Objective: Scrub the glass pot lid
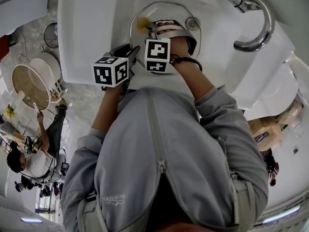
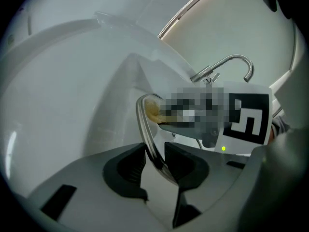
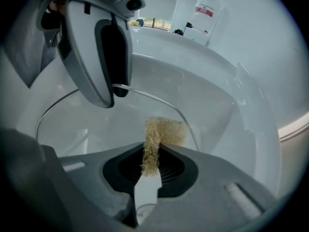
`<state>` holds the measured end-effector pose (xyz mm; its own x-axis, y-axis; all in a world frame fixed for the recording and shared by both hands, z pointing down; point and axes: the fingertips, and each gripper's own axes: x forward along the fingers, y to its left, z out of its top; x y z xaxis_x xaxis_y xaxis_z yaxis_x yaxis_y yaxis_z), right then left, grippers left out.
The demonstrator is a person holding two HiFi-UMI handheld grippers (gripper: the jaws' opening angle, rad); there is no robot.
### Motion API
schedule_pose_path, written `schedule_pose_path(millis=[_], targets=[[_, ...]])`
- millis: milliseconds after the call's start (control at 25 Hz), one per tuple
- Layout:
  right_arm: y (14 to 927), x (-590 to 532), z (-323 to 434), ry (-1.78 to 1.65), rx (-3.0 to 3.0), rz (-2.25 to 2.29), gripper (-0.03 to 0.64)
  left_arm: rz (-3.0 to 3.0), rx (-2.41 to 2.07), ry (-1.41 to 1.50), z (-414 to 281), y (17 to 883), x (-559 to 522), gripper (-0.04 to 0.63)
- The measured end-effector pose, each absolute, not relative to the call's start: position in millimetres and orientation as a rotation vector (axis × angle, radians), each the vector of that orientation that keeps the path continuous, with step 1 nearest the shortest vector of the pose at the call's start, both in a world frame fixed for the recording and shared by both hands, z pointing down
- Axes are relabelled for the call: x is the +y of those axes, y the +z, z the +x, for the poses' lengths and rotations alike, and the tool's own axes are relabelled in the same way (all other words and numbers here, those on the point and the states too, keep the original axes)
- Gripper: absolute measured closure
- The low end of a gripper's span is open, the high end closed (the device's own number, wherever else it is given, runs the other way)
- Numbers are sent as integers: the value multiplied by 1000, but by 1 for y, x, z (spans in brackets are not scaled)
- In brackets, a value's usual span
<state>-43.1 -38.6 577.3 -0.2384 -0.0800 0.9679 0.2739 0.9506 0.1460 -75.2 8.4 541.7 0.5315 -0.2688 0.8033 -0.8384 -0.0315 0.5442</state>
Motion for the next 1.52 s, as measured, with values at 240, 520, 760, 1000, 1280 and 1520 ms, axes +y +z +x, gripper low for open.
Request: schedule_pose_path(millis=[240,520,760,1000,1280,1520], targets=[[571,-6,-35,-318,-1771,-244,569,1583,-973,602,-75,541,9,476],[564,27,-23,-298,-1782,-312,569,1585,-981,607,-75,542,8,476],[554,50,-17,-274,-1785,-371,569,1595,-986,609,-75,542,7,476],[542,76,-10,-197,-1803,-477,569,1614,-1004,607,-74,540,6,476],[523,84,-8,-9,-1889,-498,569,1663,-1046,574,-74,526,0,477],[501,50,-8,55,-2010,-329,569,1706,-1105,595,-87,511,-10,480]])
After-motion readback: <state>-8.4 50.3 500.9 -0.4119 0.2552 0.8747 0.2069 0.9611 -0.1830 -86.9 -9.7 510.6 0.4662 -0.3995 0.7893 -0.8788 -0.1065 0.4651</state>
